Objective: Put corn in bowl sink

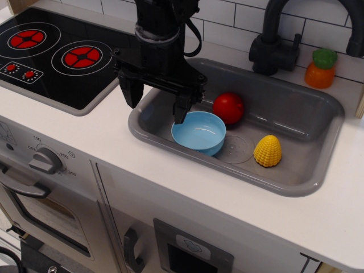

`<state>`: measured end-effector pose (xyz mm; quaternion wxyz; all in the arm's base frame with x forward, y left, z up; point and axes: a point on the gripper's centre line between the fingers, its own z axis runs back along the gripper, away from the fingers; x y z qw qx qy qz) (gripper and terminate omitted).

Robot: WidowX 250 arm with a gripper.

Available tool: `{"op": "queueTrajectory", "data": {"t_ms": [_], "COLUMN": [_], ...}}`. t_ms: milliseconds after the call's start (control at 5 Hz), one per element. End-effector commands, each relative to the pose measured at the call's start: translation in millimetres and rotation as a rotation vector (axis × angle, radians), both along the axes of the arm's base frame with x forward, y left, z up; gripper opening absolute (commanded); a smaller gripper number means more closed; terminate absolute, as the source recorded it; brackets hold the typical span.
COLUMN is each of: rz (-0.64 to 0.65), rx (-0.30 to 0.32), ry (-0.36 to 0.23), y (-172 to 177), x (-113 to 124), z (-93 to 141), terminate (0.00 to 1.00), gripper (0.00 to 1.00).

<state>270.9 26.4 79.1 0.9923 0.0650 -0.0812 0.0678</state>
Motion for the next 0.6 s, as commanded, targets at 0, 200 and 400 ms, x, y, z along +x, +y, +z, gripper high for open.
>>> {"op": "queueTrajectory", "data": {"t_ms": [0,200,400], "rz": [0.0,0.102,0.173], "rx": [0.0,-0.01,-0.029], "ry": [0.0,-0.042,-0.059], "y": [0,-29,-60], "x": [0,26,51], "z": [0,-12,-16], "terminate": [0.0,0.0,0.0], "gripper": [1.0,1.0,1.0]}}
